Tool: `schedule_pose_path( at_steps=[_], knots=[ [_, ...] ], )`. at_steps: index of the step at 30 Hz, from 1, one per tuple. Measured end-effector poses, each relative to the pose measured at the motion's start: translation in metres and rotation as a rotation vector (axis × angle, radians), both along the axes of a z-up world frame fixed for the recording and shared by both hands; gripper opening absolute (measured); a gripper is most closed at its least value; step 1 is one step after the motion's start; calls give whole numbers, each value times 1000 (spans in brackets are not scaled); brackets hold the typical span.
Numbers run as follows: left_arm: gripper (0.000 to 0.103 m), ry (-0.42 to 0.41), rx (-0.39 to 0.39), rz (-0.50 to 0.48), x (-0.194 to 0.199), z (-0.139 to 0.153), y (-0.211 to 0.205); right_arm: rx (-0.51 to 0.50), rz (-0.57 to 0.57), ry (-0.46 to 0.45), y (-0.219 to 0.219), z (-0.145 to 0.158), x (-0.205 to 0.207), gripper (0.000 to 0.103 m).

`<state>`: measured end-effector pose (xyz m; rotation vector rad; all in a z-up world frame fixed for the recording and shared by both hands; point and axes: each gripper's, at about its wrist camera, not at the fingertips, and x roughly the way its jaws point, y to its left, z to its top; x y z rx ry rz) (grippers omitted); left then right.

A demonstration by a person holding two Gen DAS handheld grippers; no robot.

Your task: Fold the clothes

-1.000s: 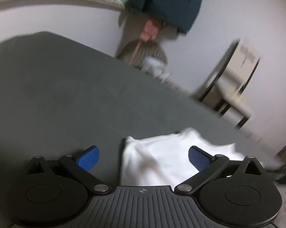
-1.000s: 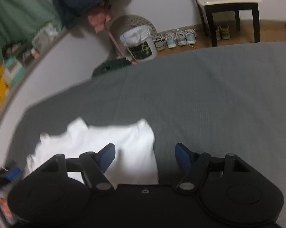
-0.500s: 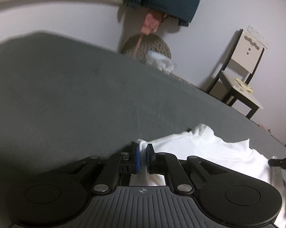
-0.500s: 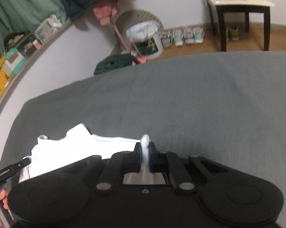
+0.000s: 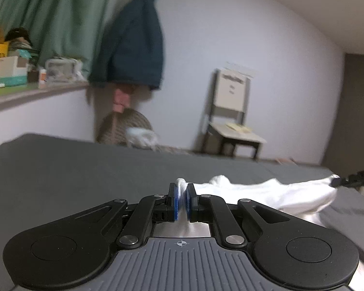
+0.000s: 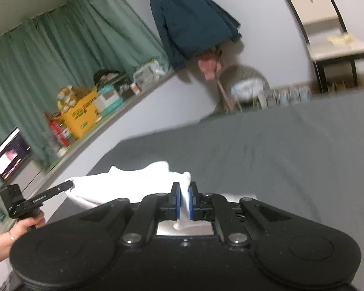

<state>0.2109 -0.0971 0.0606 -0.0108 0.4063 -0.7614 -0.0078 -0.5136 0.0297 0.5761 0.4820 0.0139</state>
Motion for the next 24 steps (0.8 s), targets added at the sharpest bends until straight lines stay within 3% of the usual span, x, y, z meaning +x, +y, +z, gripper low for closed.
schedule_pose_path(
  at_steps=[4, 7, 8, 9, 10, 11, 12, 13, 17, 22, 23, 24],
  knots=[
    [7, 55, 163, -53, -56, -27, 14, -51, 27, 170, 32, -39, -39, 9],
    [7, 99, 267, -29, -77, -45, 15, -182, 21, 253, 55, -49, -45, 19],
    [10, 103, 273, -22, -80, -45, 16, -216, 13, 244, 62, -44, -47, 31],
    [20, 94, 264, -10, -83, -41, 16, -246, 7, 228, 68, -38, -48, 48],
    [28, 85, 254, 1, -86, -37, 17, -264, 5, 197, 73, -31, -46, 53],
    [57, 75, 244, 12, -88, -32, 17, -283, 3, 165, 78, -23, -45, 58],
    [93, 49, 231, 26, -90, -25, 18, -301, 1, 133, 83, -16, -44, 59],
    [103, 12, 218, 36, -92, -18, 17, -314, 5, 115, 88, -10, -40, 59],
    [103, -48, 245, -37, -81, 0, -6, -311, 86, 141, 99, -6, 8, 59],
    [101, -63, 438, -197, -66, -7, -45, -373, 212, 241, 109, -32, 53, 57],
    [91, -63, 474, -227, -63, -9, -52, -387, 231, 264, 111, -37, 60, 55],
    [60, -33, 480, -239, -57, -10, -54, -393, 248, 284, 112, -41, 63, 44]
  ],
)
